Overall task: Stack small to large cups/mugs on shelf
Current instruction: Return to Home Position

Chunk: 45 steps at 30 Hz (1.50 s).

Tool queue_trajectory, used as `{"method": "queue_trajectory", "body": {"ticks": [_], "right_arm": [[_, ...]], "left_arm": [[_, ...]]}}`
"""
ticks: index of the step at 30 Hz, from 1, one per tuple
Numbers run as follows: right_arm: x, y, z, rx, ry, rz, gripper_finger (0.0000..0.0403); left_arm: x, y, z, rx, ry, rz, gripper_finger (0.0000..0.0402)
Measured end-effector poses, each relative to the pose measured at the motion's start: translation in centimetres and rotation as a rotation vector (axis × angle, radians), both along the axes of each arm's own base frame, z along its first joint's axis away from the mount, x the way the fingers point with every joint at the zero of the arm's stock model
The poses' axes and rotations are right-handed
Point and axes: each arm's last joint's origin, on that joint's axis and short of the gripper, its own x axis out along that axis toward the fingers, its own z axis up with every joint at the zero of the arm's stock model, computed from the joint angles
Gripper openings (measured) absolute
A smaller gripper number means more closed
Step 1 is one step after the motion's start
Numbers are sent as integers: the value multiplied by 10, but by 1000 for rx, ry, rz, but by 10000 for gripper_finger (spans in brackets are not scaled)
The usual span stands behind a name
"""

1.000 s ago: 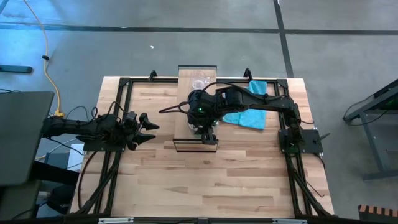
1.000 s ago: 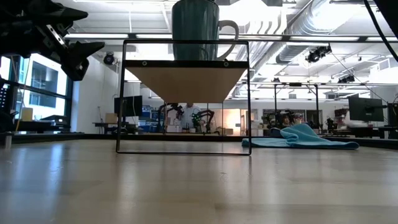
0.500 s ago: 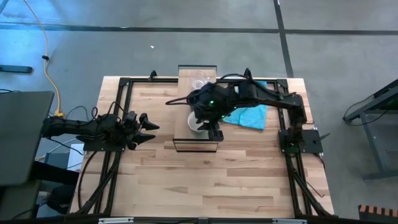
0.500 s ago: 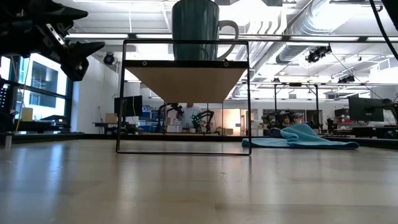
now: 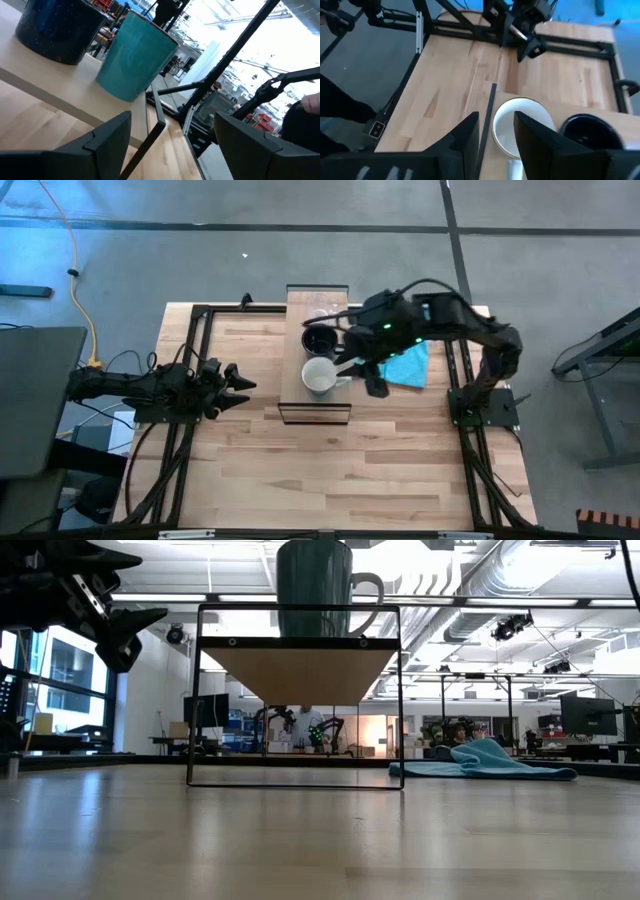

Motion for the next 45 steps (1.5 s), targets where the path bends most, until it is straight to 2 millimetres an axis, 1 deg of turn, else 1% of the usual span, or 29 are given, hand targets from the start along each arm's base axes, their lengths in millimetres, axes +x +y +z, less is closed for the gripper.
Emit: {"method": "queue_trajectory", "body": {"ticks": [6,11,16,20,24,31,37,45], "right_arm": [[-35,-2,22,-61,-63,-14,115],[-68,-3,40,-79,-129,-8,115],[-103,-6,58,-104,-219,-51,115],[-128,-7,71,-108,-299,-69,115],[-149,-8,81,-109,-378,-87,115],[-178,-8,92,-91,-463,-99,115],[-193,-9,94,-69,-482,-111,115],[-218,-13,100,-106,-546,-241,115]], "left_arm": [[0,0,0,-27,-2,-2,271],[0,0,0,-48,-3,-4,271],[0,0,0,-48,-4,-3,271],[0,1,0,-52,-5,36,271],[0,3,0,-55,-7,84,271],[0,4,0,-57,-8,119,271],[0,4,0,-55,-8,120,271],[0,4,0,-48,-7,120,271]]}}
